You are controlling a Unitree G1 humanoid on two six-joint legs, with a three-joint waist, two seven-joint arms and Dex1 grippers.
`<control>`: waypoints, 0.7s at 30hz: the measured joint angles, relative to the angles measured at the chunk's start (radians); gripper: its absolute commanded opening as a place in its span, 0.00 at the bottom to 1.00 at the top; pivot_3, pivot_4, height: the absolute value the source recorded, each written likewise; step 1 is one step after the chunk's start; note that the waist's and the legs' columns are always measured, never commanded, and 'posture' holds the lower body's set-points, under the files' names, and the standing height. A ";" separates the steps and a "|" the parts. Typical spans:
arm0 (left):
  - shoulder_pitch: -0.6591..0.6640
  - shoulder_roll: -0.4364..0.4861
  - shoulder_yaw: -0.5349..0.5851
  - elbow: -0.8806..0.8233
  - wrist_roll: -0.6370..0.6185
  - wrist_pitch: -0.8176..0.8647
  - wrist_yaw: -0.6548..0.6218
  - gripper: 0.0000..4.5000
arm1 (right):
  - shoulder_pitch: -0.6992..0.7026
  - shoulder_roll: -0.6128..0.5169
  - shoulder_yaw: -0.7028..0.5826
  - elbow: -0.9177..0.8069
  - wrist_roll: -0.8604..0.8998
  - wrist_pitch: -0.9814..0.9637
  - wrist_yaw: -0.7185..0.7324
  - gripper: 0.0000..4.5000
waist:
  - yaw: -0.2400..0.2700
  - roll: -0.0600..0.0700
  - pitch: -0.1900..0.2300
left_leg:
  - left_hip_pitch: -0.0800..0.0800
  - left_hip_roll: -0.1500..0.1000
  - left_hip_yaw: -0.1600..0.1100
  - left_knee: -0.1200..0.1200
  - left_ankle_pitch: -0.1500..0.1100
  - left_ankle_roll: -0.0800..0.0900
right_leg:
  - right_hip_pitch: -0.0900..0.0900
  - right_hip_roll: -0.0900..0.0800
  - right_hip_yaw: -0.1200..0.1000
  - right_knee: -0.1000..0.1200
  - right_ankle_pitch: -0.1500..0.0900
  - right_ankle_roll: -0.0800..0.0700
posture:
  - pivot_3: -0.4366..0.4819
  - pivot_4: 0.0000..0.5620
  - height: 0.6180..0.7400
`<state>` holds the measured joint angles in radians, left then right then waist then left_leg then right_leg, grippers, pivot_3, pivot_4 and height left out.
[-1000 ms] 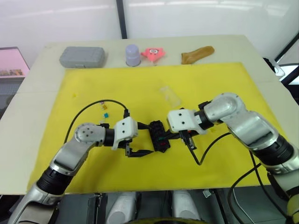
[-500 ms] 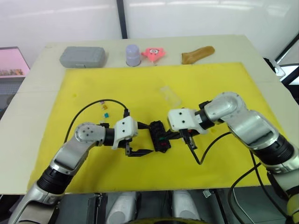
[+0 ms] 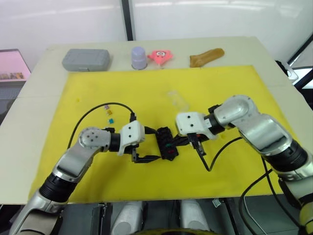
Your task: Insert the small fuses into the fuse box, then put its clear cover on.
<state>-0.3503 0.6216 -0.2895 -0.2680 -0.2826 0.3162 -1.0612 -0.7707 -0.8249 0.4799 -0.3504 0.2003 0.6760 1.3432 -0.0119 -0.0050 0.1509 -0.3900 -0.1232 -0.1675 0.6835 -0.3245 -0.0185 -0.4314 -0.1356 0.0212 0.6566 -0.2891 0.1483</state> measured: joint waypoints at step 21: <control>-0.001 -0.005 0.000 0.012 0.014 -0.005 0.000 0.99 | 0.019 0.001 0.009 0.005 -0.039 -0.036 -0.010 0.00 | 0.001 0.000 0.000 | 0.000 0.000 0.000 0.000 0.000 0.000 | 0.000 0.000 0.000 0.000 0.000 0.000 | 0.48 0.27 1.00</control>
<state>-0.3508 0.6162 -0.2897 -0.2555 -0.2683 0.3115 -1.0612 -0.7514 -0.8235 0.4885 -0.3456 0.1612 0.6398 1.3330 -0.0113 -0.0050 0.1509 -0.3900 -0.1234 -0.1675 0.6838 -0.3245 -0.0185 -0.4314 -0.1357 0.0211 0.6568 -0.2891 0.1483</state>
